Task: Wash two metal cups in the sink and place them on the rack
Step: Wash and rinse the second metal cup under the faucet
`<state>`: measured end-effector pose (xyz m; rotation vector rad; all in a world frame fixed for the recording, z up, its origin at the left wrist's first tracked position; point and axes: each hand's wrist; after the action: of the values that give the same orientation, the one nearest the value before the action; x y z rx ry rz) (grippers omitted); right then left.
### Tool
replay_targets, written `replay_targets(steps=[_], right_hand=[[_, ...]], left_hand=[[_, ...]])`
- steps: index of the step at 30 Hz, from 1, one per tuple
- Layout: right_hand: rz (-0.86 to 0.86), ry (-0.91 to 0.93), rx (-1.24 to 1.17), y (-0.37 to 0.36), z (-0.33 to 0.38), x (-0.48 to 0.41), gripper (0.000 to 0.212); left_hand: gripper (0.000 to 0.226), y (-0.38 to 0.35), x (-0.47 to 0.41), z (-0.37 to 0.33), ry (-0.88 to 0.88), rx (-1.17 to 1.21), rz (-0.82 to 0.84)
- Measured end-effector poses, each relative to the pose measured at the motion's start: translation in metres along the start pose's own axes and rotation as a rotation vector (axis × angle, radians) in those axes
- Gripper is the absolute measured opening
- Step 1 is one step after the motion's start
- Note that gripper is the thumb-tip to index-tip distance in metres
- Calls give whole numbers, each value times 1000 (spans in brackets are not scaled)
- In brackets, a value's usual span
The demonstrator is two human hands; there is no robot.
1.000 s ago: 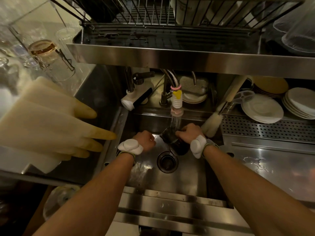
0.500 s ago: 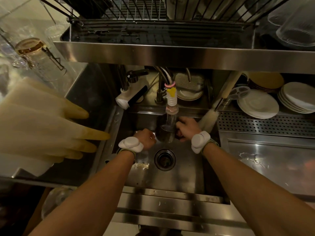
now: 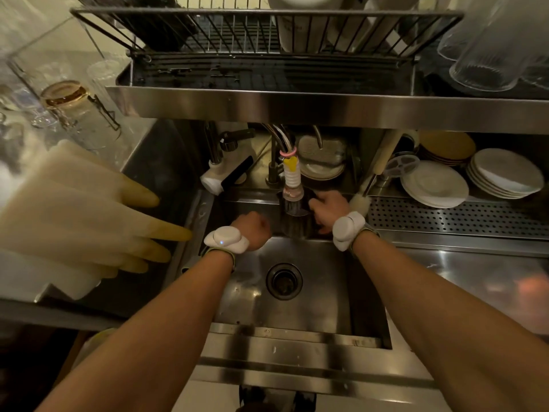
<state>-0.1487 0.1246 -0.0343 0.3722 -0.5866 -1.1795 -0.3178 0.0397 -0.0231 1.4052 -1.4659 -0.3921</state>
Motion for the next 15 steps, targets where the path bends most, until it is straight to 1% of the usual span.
replay_targets(steps=[2,4,8,12,15], right_hand=[[29,31,12,-7,-1,0,26],[78,64,15,-12,-2,4,25],[61,15,-31,-5,-9,1,32],[116,48,-30,-16,-5,6,19],[85,29,-44,-12,-14,6,23]], left_hand=[[26,-2,0,3,17,-14,2],[29,-3,-1,5,39,-13,9],[30,-6,-4,8,46,-13,26],[33,-8,-3,6,66,-7,21],[32,-6,-4,8,78,-1,22]])
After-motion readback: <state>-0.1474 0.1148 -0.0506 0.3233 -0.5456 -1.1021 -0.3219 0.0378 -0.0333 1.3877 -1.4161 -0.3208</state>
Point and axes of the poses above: each hand's wrist, its own x-axis away from the middle knuckle, its own y-axis out of the back of the hand, z = x × y, and after that the axes turned 4 degrees about y, right-handed
